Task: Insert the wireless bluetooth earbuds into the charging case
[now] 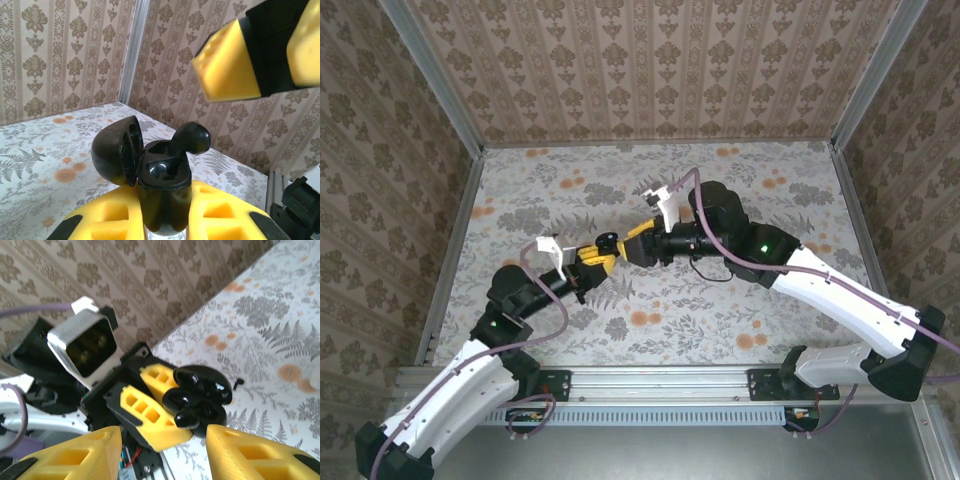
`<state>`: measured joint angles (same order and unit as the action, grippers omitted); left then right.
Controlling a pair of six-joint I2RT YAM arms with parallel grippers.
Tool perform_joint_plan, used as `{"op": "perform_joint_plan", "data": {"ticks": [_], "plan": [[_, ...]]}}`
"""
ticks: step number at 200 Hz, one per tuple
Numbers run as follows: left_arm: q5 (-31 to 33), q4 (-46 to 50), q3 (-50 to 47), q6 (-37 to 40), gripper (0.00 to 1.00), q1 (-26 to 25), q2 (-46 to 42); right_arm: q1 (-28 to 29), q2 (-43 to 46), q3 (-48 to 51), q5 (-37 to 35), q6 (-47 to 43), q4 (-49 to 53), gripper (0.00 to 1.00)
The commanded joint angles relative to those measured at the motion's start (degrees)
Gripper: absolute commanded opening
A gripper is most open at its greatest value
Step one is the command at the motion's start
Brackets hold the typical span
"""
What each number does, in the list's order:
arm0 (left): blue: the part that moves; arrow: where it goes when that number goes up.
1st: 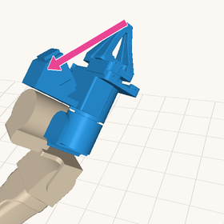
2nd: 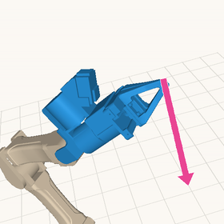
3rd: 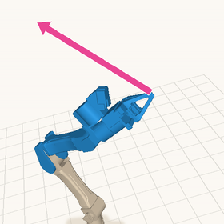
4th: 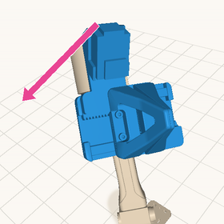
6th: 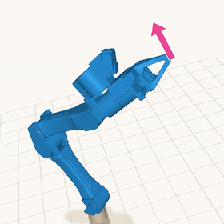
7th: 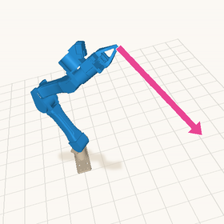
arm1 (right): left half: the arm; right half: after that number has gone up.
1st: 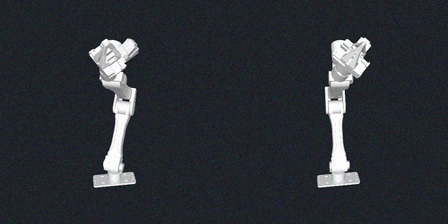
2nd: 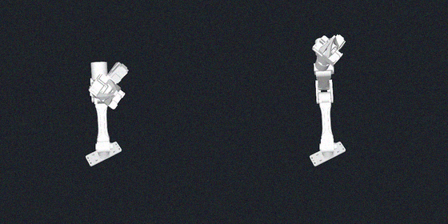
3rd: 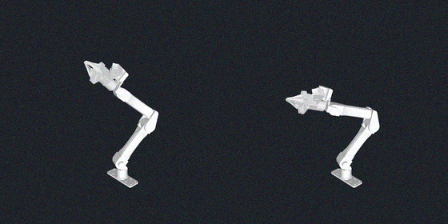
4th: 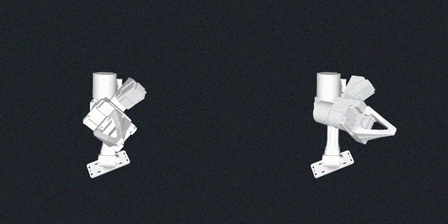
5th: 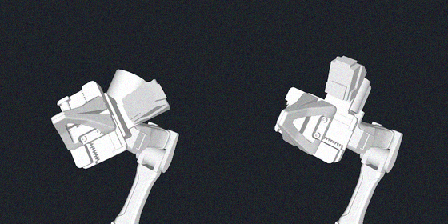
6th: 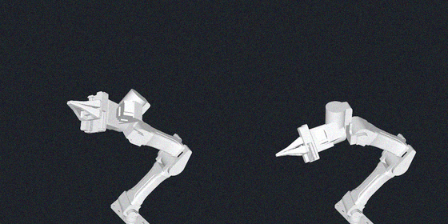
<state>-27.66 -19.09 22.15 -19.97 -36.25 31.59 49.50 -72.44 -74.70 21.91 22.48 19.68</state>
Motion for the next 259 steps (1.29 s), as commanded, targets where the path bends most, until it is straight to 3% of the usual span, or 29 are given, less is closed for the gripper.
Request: {"op": "perform_joint_plan", "data": {"ticks": [1, 259], "plan": [[-2.5, -3.1, 2.7, -1.7, 0.0, 0.3, 0.4, -0.1, -0.8, -2.6, 2.5, -3.5, 5.6, 0.49], [-5.4, -2.8, 4.5, -1.5, 0.0, -0.9, 4.6, -0.7, -6.6, -7.2, -1.8, -7.5, 9.9, 0.47]]}}
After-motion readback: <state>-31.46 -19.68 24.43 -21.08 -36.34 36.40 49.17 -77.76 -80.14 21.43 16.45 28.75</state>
